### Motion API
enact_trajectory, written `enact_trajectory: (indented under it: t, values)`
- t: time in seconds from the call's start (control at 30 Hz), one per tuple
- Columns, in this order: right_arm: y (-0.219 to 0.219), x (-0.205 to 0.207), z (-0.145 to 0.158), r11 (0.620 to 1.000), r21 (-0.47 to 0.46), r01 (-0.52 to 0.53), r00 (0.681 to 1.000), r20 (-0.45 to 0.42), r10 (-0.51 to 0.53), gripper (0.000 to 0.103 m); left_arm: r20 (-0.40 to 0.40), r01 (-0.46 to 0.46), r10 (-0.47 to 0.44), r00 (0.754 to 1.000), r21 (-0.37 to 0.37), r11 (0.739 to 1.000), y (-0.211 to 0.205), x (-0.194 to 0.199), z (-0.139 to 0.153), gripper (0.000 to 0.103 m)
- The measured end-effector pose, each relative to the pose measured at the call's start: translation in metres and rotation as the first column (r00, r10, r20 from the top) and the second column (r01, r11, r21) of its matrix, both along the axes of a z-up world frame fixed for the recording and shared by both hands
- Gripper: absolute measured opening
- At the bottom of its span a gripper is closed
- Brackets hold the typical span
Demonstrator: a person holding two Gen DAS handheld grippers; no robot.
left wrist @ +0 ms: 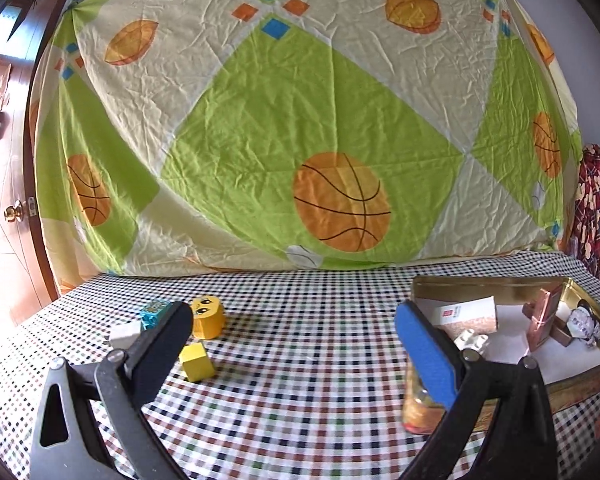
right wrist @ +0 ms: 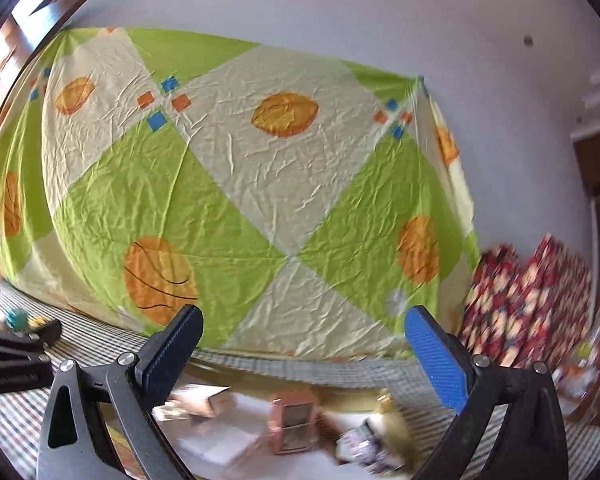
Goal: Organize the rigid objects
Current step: 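Move both tools back toward the remaining items on the table, then grasp the yellow cube with the right tool while the left tool approaches the white charger plug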
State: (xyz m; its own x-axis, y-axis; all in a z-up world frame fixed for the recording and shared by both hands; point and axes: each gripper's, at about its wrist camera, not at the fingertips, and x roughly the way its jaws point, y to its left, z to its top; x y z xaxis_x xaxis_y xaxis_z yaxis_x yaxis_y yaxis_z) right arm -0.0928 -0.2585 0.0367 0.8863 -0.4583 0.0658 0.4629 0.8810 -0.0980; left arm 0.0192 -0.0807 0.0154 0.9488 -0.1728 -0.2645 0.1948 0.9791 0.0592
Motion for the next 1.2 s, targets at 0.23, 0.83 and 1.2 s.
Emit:
enact_trajectory:
  t: [0.23, 0.83, 1.2]
  values:
    - [0.037, 0.019, -0.004, 0.997, 0.030, -0.073, 0.997, -0.016, 0.073, 0.102, -0.009, -0.014, 0.015, 1.000, 0.014, 1.000, 0.021, 0.008, -0.001, 0.102]
    - [0.119, 0.079, -0.011, 0.957, 0.160, -0.241, 0.966, -0.057, 0.253, 0.102, -0.033, -0.152, 0.153, 0.988, 0.034, 0.988, 0.118, 0.050, -0.004, 0.102]
    - [0.149, 0.127, -0.021, 0.923, 0.241, -0.300, 0.923, -0.172, 0.345, 0.102, -0.076, -0.227, 0.232, 0.970, 0.072, 0.971, 0.171, 0.080, -0.010, 0.102]
